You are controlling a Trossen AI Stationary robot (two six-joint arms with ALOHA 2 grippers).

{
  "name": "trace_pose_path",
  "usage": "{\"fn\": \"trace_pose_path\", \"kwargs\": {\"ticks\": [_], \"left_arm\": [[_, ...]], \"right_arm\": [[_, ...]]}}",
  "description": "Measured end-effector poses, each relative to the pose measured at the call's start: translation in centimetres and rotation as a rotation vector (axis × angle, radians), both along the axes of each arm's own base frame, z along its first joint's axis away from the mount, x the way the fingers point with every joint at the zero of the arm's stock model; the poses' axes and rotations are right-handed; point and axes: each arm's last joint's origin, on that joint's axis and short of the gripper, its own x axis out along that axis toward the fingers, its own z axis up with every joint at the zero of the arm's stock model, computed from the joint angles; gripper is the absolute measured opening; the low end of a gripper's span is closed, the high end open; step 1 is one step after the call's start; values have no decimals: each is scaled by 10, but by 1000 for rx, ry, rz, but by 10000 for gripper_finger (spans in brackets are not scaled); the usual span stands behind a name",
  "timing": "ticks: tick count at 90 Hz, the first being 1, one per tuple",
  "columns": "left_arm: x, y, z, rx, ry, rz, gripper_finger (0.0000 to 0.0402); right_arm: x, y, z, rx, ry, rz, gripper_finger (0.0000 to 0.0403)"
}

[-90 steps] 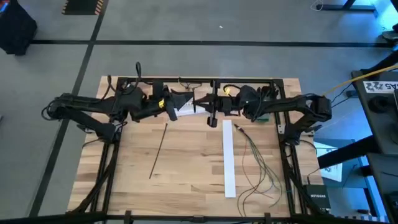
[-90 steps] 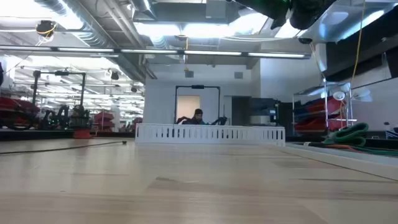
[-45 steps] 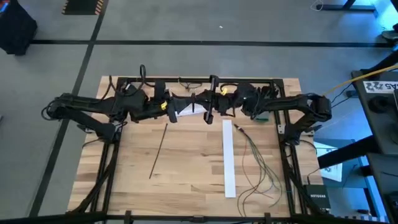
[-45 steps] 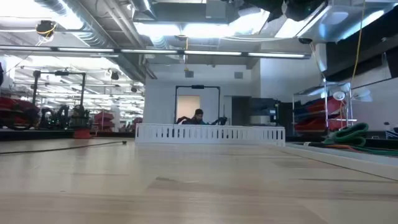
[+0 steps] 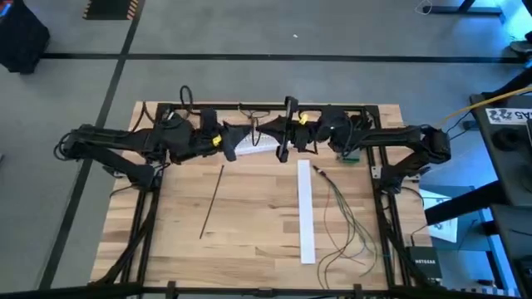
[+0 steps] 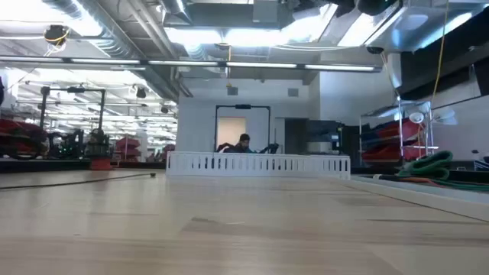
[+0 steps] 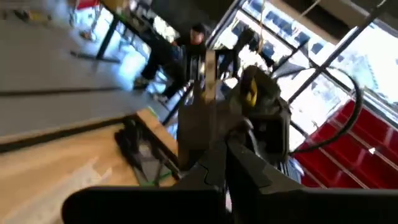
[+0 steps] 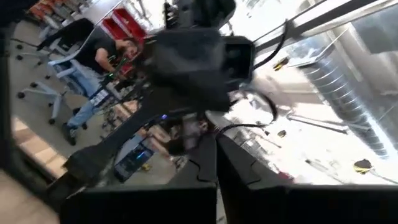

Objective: Ziptie cables
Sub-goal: Wrap the right black zip-tie around the cable wires

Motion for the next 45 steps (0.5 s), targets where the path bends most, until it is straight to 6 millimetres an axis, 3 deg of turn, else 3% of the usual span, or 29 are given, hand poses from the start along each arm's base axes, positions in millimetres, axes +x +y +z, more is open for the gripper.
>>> {"fn": "trace_pose_path", "kwargs": {"ticks": [25,45], "left_arm": [[1,-3,-2,95,56,-38,0],[1,-4,-6,125,112,-45,0]], "right_arm": [[3,-6,-12,192,136,-153,20],[-4,-9,-7,306,132,-307,98]]}}
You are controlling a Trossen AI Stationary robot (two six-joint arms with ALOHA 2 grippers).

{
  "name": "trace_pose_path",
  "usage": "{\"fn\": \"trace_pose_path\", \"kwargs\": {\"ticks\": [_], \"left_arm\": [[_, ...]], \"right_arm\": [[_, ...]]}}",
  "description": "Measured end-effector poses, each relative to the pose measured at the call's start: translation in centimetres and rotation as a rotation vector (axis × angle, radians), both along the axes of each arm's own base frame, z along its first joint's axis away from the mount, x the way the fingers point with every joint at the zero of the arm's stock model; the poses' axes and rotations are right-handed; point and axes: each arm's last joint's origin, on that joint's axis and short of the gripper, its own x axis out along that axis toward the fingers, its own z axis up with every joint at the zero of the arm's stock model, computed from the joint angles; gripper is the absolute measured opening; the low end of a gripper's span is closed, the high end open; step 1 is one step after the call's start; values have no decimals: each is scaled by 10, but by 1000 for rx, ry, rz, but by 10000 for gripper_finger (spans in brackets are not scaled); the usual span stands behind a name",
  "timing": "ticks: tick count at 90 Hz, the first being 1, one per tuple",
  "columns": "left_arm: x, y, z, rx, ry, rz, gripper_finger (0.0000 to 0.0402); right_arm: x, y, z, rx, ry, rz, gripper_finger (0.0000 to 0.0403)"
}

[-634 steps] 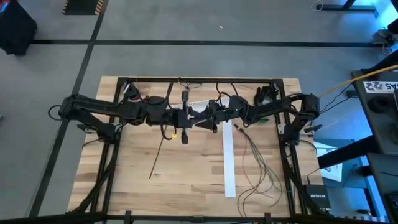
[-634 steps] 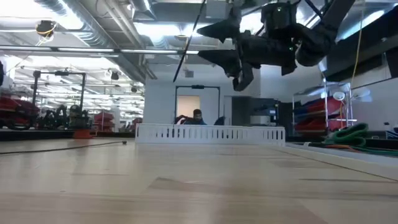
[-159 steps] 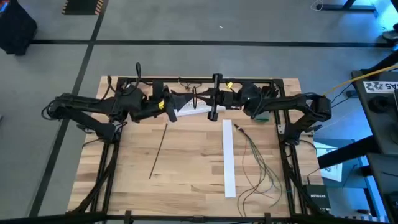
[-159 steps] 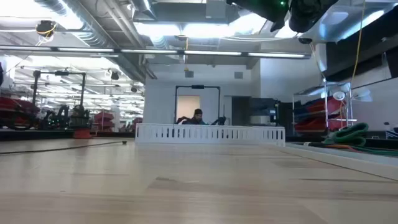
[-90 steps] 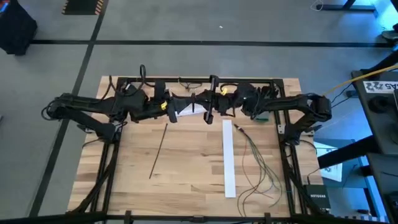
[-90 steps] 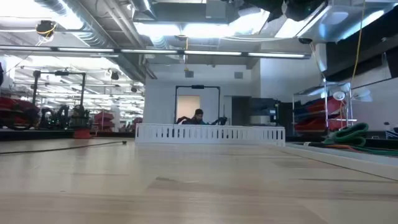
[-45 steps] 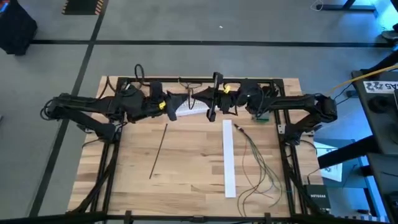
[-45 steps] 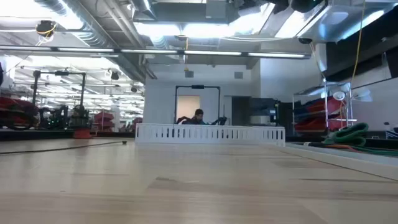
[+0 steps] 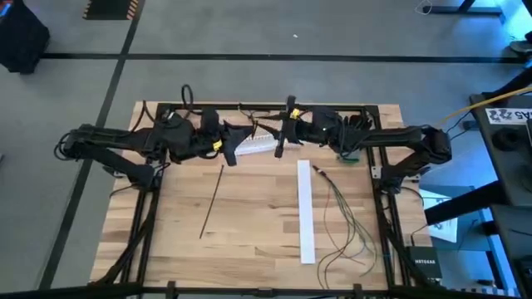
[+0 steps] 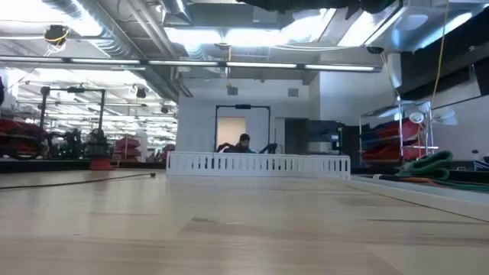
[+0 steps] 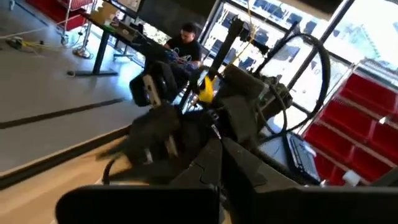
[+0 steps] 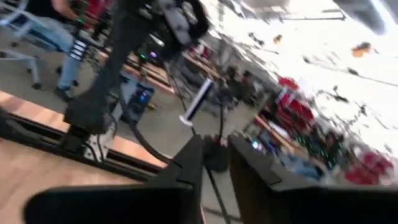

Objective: Ziptie cables
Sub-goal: Wrap the right black zip-tie around the cable wires

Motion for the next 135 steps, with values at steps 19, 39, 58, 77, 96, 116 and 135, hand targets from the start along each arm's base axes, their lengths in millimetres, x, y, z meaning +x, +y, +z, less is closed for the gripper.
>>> {"fn": "trace_pose_path", "kwargs": {"ticks": [19,39,58,77,96,116,135], "left_arm": [[0,0,-1,45,36,-3,0],[2,4,-3,54,48,13,0],[16,7,-13,46,78,-12,0],[17,10,-13,29,70,1,0],[23,9,-18,18,86,-12,0],[33,8,-25,19,95,-23,0],[31,8,-23,22,92,-23,0]], "right_arm": [[-21,3,17,53,8,-15,158],[-39,14,38,167,-67,165,167],[-29,30,36,95,-102,231,167],[-23,38,33,60,-108,254,168],[-23,37,33,26,-115,237,168],[-19,37,29,-12,-97,222,133],[-19,36,29,-39,-95,208,43]]}}
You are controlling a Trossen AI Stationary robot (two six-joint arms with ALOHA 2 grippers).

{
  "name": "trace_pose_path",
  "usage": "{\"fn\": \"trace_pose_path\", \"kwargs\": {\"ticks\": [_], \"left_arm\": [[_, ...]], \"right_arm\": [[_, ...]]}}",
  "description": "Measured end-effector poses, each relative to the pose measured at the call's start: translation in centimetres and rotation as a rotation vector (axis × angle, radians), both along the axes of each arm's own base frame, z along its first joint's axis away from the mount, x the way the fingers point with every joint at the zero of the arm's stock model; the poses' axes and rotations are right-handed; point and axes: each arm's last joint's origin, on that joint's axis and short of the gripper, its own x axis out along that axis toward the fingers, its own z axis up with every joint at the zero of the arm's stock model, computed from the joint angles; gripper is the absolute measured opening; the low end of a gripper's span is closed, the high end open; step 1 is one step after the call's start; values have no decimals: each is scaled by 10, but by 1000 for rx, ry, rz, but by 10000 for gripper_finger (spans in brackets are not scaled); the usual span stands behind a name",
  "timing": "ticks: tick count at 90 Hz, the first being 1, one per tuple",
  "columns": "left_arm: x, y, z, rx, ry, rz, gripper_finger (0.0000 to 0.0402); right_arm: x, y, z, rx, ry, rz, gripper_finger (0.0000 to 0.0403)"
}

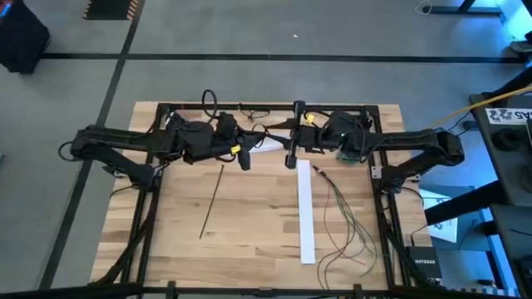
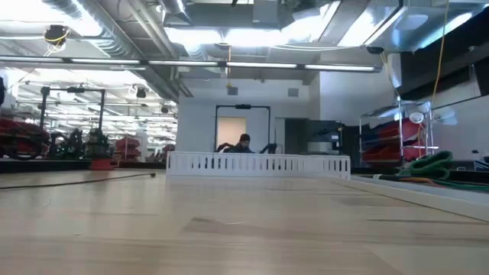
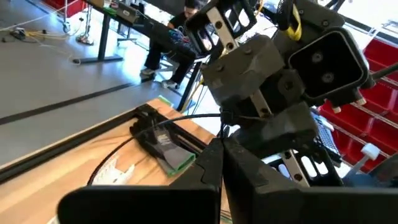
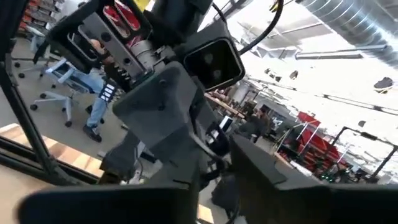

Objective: Ziptie cables
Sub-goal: Wrap the right black zip-tie around the cable wires

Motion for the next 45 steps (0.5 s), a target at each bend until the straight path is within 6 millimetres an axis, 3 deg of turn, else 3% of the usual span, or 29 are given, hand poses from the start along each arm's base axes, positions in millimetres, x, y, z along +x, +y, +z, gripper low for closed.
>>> {"fn": "trace_pose_path", "kwargs": {"ticks": [9,45], "left_arm": [[0,0,0,3,6,0,0],[-3,3,-10,16,122,14,0]], "right_arm": [[0,0,0,-6,-1,-9,7],[-12,-1,13,38,-3,-66,1]]}}
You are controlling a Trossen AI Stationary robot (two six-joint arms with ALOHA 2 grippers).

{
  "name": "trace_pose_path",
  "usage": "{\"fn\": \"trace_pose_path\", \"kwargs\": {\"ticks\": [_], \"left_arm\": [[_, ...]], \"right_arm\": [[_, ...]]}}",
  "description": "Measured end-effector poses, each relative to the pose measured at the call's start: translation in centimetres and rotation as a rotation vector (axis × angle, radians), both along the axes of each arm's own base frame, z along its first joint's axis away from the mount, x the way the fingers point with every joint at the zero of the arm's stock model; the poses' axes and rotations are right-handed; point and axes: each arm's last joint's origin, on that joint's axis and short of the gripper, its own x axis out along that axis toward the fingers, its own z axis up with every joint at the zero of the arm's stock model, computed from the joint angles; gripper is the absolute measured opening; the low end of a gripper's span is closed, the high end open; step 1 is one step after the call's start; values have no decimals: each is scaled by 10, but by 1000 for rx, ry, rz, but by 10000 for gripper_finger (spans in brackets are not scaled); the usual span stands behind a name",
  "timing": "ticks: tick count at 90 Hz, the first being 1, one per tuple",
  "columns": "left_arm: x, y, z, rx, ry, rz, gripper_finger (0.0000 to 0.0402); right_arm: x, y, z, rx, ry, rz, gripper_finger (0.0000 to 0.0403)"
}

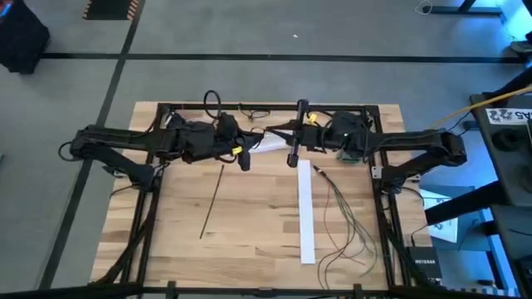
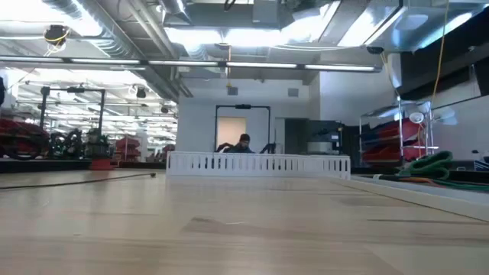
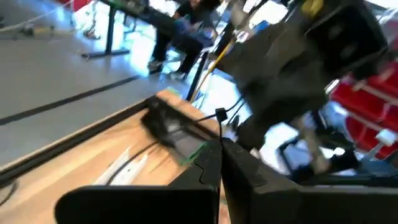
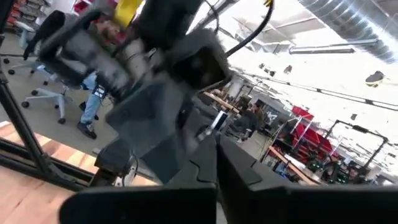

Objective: Ziptie cables
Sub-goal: Wrap the right black zip-tie around the cable wires

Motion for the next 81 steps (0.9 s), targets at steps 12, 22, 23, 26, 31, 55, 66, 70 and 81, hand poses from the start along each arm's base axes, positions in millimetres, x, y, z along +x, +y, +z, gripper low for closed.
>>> {"fn": "trace_pose_path", "kwargs": {"ticks": [12,22,23,26,31,55,66,70,81], "left_arm": [[-2,1,-7,1,70,37,0],[-4,1,-13,-5,127,49,0],[-4,1,-13,-5,130,49,0],[-4,1,-14,-4,136,51,0],[-5,1,-15,-5,144,54,0],[-9,2,-25,18,268,82,0],[-9,2,-26,23,273,83,0],[-9,2,-26,24,275,83,0],[-11,3,-30,30,322,83,0]], "right_arm": [[-6,0,12,9,54,-9,1],[-8,0,23,13,94,-9,0],[-9,0,24,13,100,-9,0],[-10,0,27,15,113,-11,0],[-11,0,32,17,129,-17,0],[-13,0,37,93,210,-26,0],[-13,0,35,128,228,-24,0],[-13,0,35,136,230,-29,0],[-15,-1,33,145,261,-59,0]]}}
